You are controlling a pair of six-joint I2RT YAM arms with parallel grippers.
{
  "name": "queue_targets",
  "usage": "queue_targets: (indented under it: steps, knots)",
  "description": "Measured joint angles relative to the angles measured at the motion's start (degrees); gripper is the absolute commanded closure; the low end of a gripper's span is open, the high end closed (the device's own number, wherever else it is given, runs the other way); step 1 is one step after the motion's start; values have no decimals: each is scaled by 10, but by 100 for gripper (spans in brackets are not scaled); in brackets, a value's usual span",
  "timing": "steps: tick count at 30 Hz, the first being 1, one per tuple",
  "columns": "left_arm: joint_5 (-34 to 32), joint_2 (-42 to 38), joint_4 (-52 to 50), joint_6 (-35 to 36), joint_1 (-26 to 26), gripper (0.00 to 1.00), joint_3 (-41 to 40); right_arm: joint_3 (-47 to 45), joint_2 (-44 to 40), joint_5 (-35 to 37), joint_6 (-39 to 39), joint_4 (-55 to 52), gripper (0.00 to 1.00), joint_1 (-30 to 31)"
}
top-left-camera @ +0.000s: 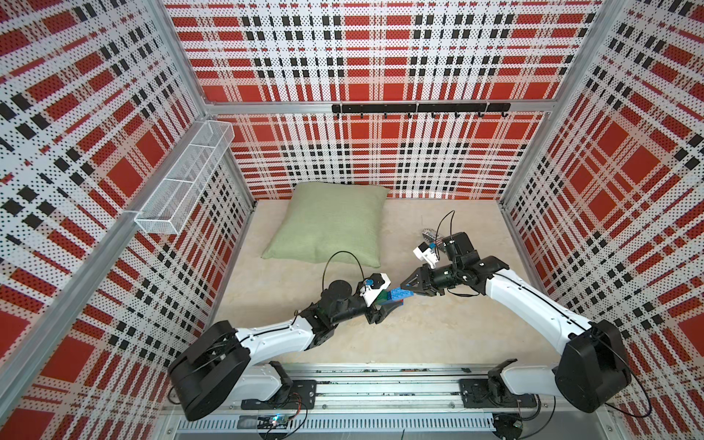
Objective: Assemble a heart with lego
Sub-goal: Adjust the lego brick.
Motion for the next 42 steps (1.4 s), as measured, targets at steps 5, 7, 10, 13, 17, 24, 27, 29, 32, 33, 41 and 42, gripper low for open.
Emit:
queue_targets:
  steps: [5,7,10,13,17,24,27,29,32,33,41,42]
  knots:
    - [28,44,6,16,3,45,30,0,12,0,6,-2,75,0]
    - [36,55,4,20,4,50,35,0,13,0,8,-2,75,0]
    - [54,61,1,26,8,56,39,0,13,0,11,-2,75,0]
    - [71,62,1,41,9,75,40,0,14,-2,15,-3,74,0]
    - [78,65,1,43,14,91,42,0,14,0,23,-2,71,0]
    - [103,65,4,28,44,95,46,-3,4,8,40,31,50,0]
    - [119,65,12,15,60,96,46,-9,-4,9,48,52,50,5]
    - [124,66,16,10,61,96,46,-9,-4,10,50,63,52,11]
    - [136,70,22,3,61,96,46,-9,-3,21,53,75,65,25]
    - [140,71,23,1,63,96,46,-9,-2,24,50,75,65,27]
    - [140,75,23,-7,68,56,46,-8,1,61,49,81,78,39]
    - [138,76,22,-10,68,48,46,-6,1,71,48,79,79,43]
